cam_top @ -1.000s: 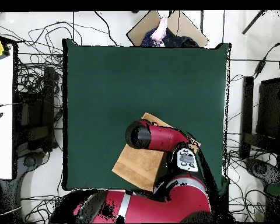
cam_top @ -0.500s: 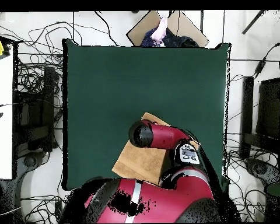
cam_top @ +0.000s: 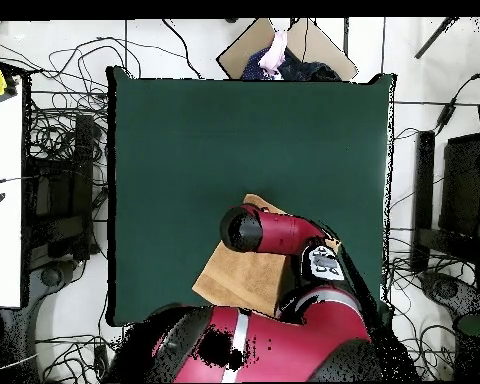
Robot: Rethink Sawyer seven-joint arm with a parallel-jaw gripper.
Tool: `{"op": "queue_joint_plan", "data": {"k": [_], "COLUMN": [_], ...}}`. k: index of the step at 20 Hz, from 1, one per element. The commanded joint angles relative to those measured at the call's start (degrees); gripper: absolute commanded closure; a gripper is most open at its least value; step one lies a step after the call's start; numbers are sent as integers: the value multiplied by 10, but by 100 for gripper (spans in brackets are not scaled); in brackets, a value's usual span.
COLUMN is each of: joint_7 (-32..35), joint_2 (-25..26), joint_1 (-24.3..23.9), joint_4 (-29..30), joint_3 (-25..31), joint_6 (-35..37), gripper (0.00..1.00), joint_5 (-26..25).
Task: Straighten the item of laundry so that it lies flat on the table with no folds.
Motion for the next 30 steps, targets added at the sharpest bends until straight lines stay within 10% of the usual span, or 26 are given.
{"op": "queue_joint_plan", "data": {"k": [1, 12, 28, 29, 30], "joint_7": [125, 140, 133, 126, 121], "joint_2": [-8, 9, 18, 20, 15], "joint_1": [58, 97, 177, 180, 176], "joint_4": [-4, -48, -101, -105, -103], "joint_3": [46, 103, -33, -44, -43], "joint_6": [6, 24, 36, 35, 31], "gripper": [100, 100, 100, 0, 0], "joint_5": [44, 134, 208, 202, 198]}}
